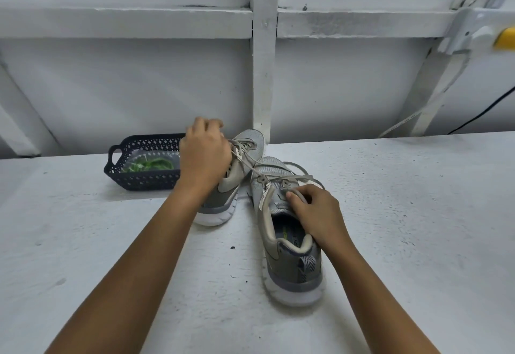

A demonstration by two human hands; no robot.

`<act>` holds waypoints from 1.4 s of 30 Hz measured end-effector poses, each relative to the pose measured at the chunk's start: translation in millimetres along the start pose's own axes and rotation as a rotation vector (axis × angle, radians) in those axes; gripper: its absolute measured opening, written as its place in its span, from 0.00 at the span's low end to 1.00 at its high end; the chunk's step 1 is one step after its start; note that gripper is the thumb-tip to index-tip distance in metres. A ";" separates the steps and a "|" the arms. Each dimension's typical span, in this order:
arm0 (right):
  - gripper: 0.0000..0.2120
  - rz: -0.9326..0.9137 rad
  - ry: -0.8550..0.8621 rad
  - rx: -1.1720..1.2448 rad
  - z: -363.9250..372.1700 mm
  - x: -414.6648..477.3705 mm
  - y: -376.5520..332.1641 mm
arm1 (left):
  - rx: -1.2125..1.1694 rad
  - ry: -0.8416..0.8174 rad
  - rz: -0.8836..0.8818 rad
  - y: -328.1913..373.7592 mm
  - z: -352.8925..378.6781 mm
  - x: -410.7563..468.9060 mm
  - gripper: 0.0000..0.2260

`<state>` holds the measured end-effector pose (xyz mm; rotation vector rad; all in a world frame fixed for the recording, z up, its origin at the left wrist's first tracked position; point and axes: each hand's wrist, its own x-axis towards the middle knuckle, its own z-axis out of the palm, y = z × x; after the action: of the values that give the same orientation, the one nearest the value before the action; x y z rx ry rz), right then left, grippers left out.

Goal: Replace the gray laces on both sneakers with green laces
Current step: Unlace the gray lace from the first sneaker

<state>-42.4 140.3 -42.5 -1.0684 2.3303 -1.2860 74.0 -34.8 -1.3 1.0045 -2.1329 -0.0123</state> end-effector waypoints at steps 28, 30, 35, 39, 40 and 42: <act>0.09 0.006 0.007 0.023 -1.0 -1.7 -1.1 | 0.341 -0.365 0.411 29.1 31.2 -18.8 0.16; 0.09 0.007 0.003 0.026 -0.7 -2.1 -1.4 | 0.474 -0.504 0.445 31.5 38.3 -23.1 0.14; 0.10 0.016 0.003 0.036 -1.0 -2.1 -0.7 | 0.503 -0.446 0.533 26.9 37.4 -19.8 0.13; 0.10 0.022 0.000 0.049 -1.3 -2.0 0.1 | 0.336 -0.363 0.282 16.9 25.0 -5.7 0.13; 0.09 0.021 0.000 0.049 -1.2 -1.8 0.3 | 0.323 -0.288 0.224 13.0 20.7 -0.8 0.12; 0.09 0.017 0.000 0.045 -1.0 -1.6 0.5 | 0.329 -0.206 0.142 6.2 14.6 7.9 0.11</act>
<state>-42.1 142.2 -42.5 -1.0329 2.2939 -1.3256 57.4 -40.1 -4.7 1.0715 -2.4442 0.3279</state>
